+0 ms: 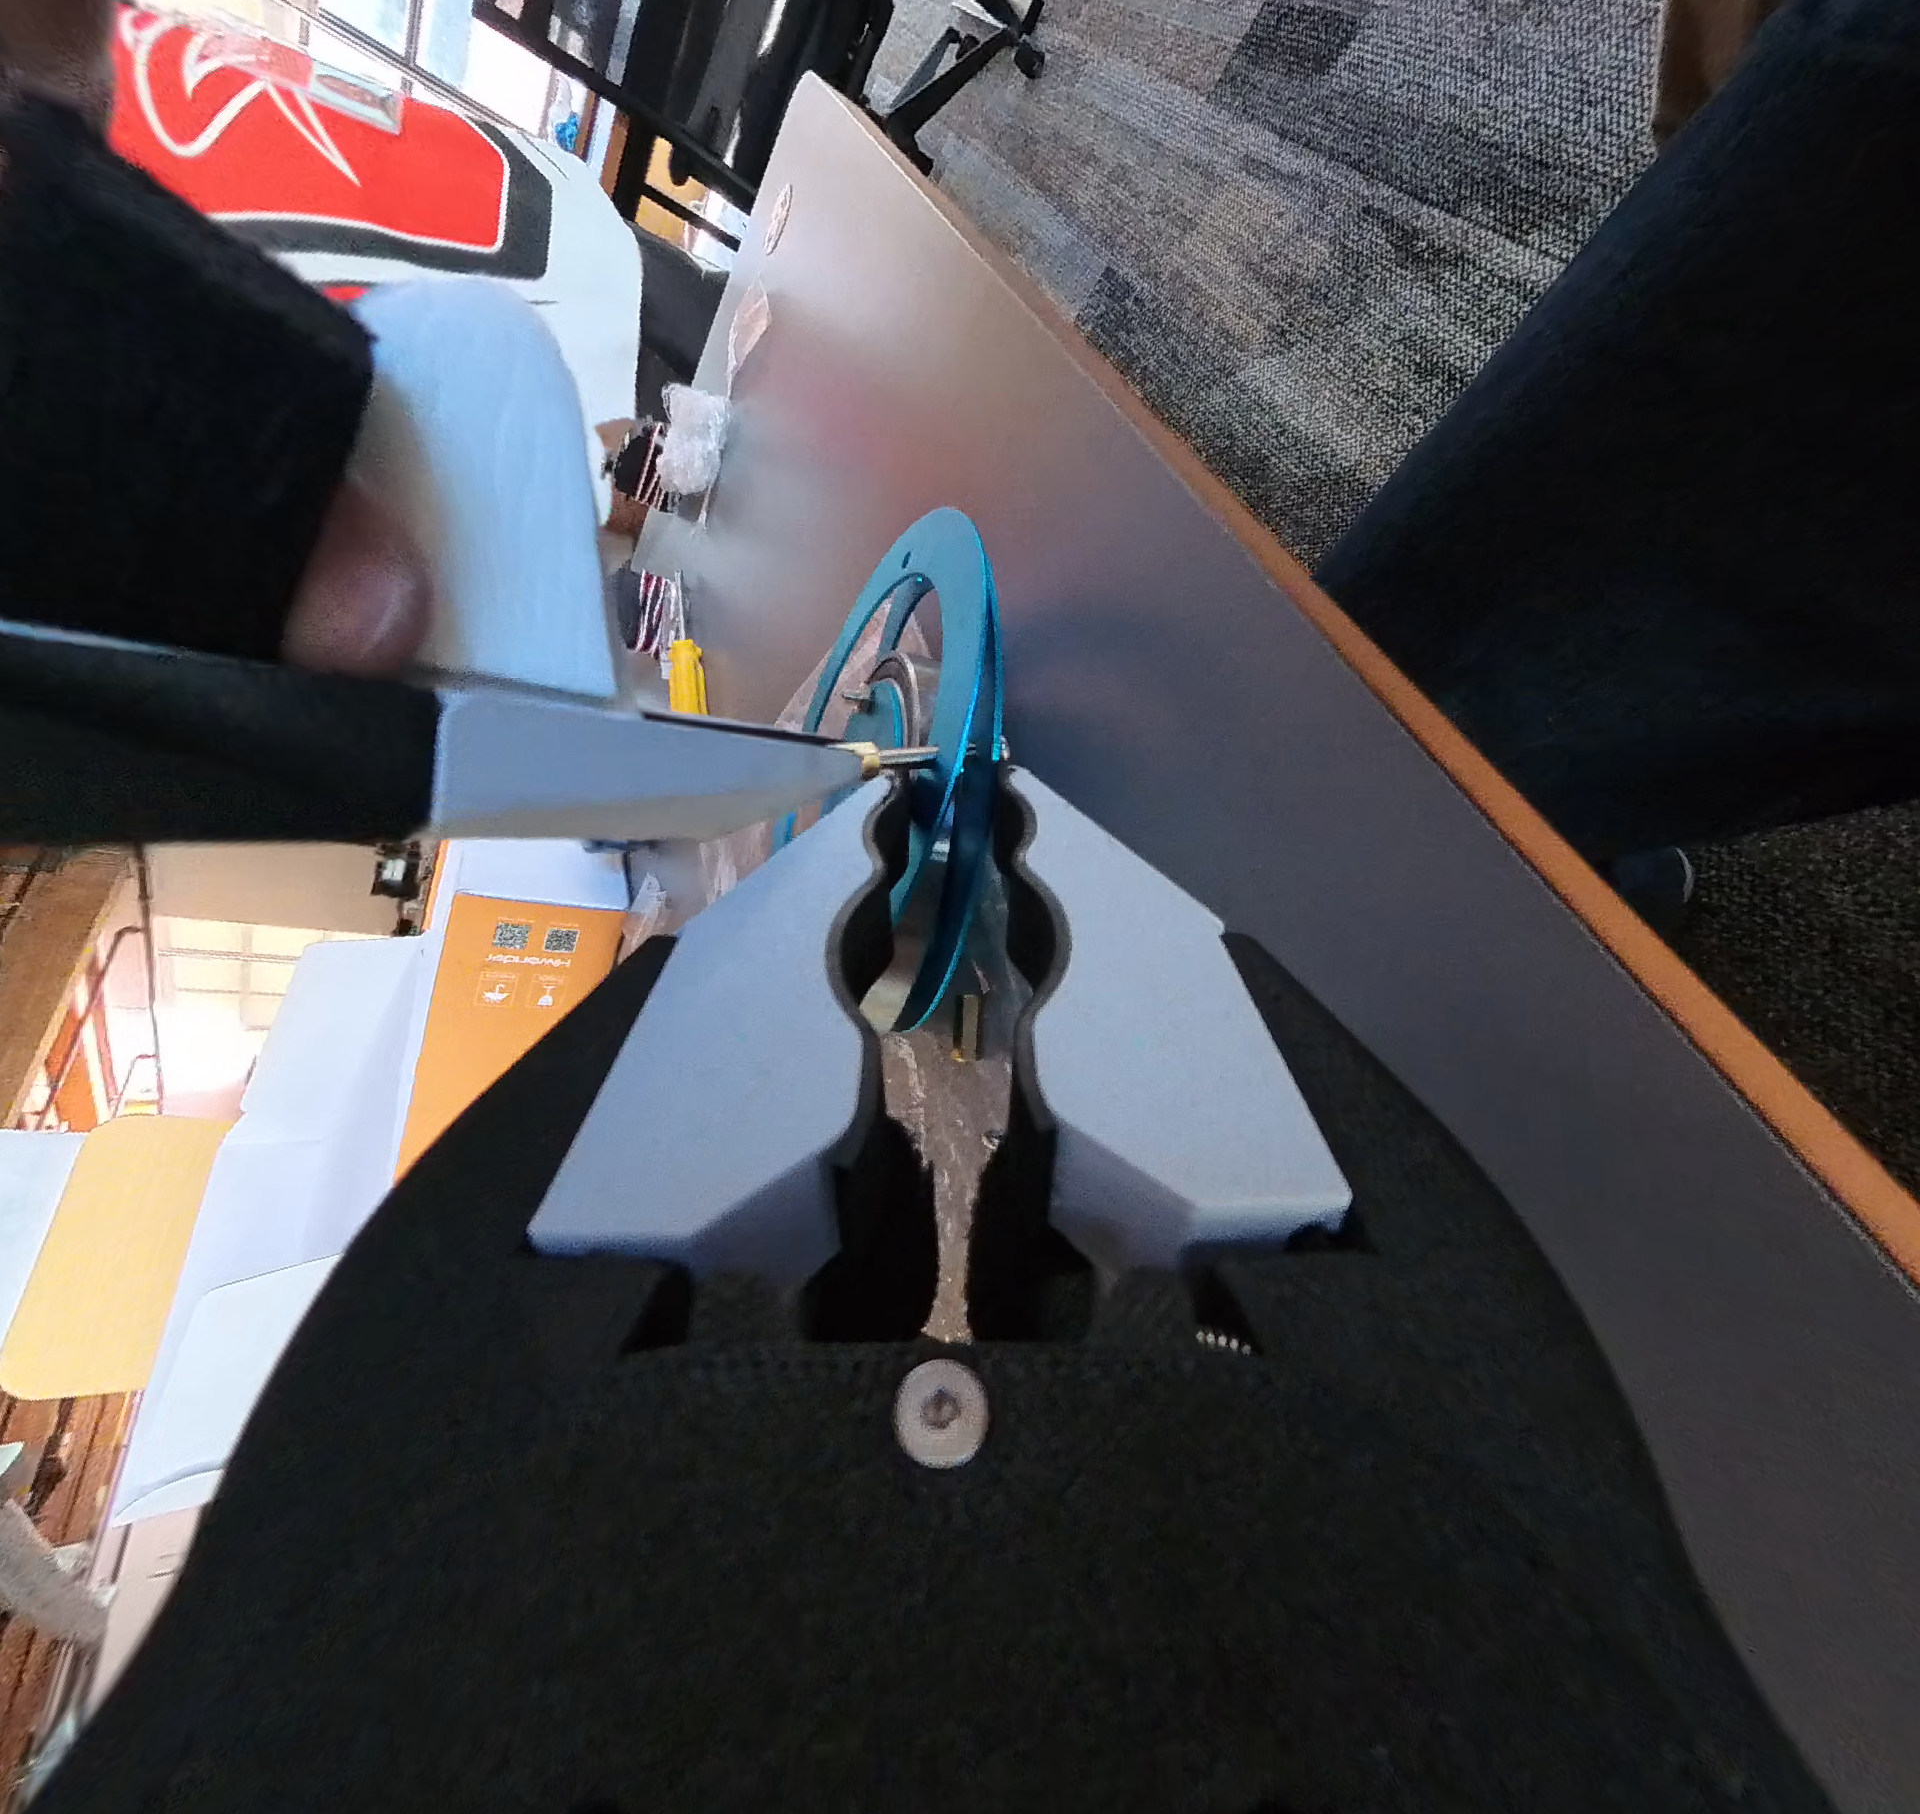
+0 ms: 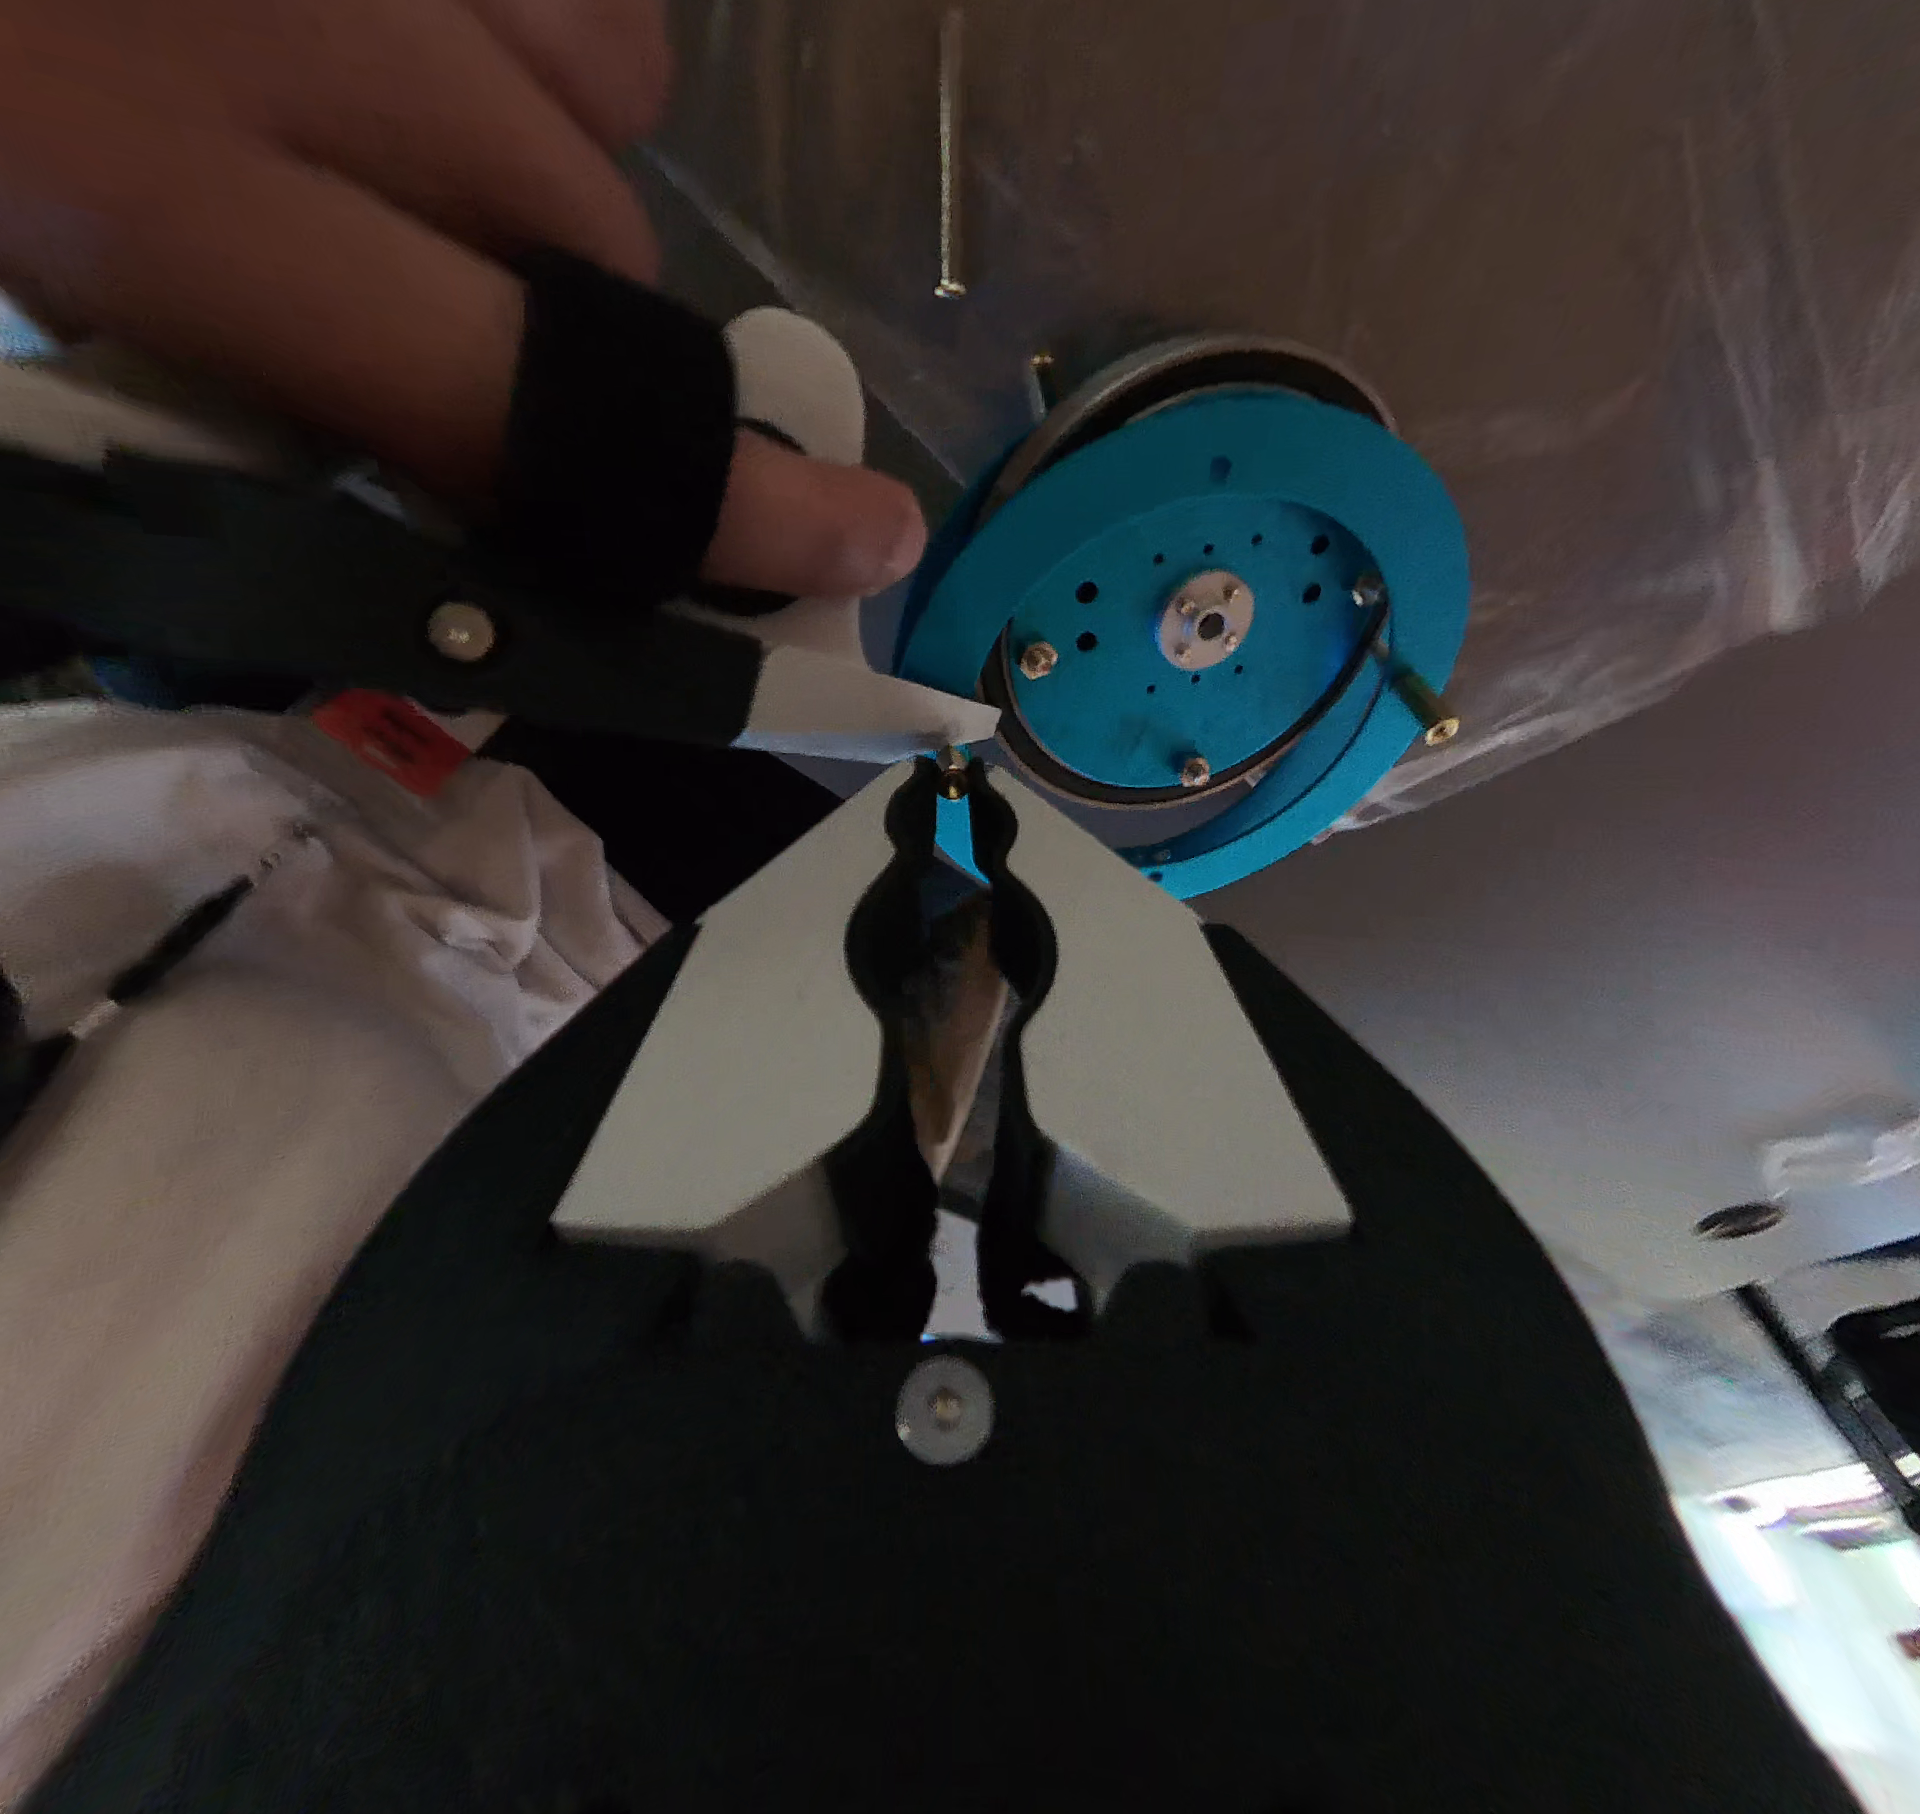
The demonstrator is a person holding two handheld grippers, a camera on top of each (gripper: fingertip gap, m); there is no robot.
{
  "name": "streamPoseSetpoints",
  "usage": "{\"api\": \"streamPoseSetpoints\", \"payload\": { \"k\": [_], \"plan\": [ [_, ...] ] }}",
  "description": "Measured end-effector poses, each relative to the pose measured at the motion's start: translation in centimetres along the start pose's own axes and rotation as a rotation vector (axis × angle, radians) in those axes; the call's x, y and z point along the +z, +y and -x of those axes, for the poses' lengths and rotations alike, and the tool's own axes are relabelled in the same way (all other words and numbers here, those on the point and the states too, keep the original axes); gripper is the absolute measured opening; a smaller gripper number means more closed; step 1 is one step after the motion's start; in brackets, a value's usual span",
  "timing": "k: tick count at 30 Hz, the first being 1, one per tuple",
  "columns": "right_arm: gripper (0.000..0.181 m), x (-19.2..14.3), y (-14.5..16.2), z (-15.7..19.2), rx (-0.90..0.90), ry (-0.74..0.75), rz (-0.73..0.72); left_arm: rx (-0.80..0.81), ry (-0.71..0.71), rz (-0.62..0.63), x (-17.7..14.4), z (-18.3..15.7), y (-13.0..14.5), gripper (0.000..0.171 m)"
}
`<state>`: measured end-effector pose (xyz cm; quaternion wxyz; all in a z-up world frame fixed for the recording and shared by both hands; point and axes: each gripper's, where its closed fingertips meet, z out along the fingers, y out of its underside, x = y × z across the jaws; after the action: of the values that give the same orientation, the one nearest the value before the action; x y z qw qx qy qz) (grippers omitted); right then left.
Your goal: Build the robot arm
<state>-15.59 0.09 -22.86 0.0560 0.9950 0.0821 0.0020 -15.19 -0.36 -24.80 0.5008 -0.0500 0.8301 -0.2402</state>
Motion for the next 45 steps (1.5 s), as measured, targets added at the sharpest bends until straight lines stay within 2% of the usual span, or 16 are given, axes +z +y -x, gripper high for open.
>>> {"api": "streamPoseSetpoints", "payload": {
  "k": [3,6,8,10,14,18,22,25,29,36,39,45],
  "plan": [
    [0.004,-0.1,0.1,-0.1,0.065,0.011,0.003,-0.004,-0.002,0.001,0.0,0.1,-0.1,0.015],
    [0.005,-0.3,0.0,-0.1,0.007,0.024,-0.01,-0.006,-0.004,-0.008,-0.1,0.2,-0.2,0.015],
    [0.012,-0.6,0.4,0.0,-0.075,0.001,-0.028,-0.003,-0.002,-0.01,-0.1,0.2,-0.2,0.015],
    [0.027,-1.3,0.7,-0.9,-0.156,0.008,-0.051,0.002,0.001,-0.013,-0.1,0.1,-0.2,0.015],
    [0.032,-2.8,0.3,-0.7,-0.445,-0.155,-0.141,-0.004,0.005,-0.022,-0.1,0.1,-0.2,0.015],
    [0.032,-3.5,-0.7,-0.1,-0.89,-0.271,-0.224,-0.015,0.012,-0.039,-0.2,0.1,-0.2,0.015],
    [0.03,-4.3,-0.7,1.1,-1.247,-0.413,-0.243,-0.013,0.02,-0.049,-0.3,0.0,-0.2,0.015],
    [0.026,-4.7,-1.0,1.4,-1.471,-0.477,-0.296,-0.023,0.024,-0.058,-0.4,0.1,-0.2,0.015],
    [0.023,-4.2,-1.3,1.1,-1.675,-0.532,-0.318,-0.037,0.033,-0.072,-0.5,0.1,-0.1,0.015],
    [0.025,-1.7,-1.1,0.3,-1.858,-0.594,-0.17,-0.059,0.04,-0.093,-0.6,0.2,-0.1,0.015],
    [0.021,-1.8,-1.2,0.4,-1.906,-0.615,-0.16,-0.065,0.043,-0.095,-0.5,0.2,-0.1,0.016],
    [0.013,-1.5,-1.3,0.7,-1.914,-0.638,-0.07,-0.075,0.043,-0.095,-0.5,0.3,-0.1,0.016]
  ]
}}
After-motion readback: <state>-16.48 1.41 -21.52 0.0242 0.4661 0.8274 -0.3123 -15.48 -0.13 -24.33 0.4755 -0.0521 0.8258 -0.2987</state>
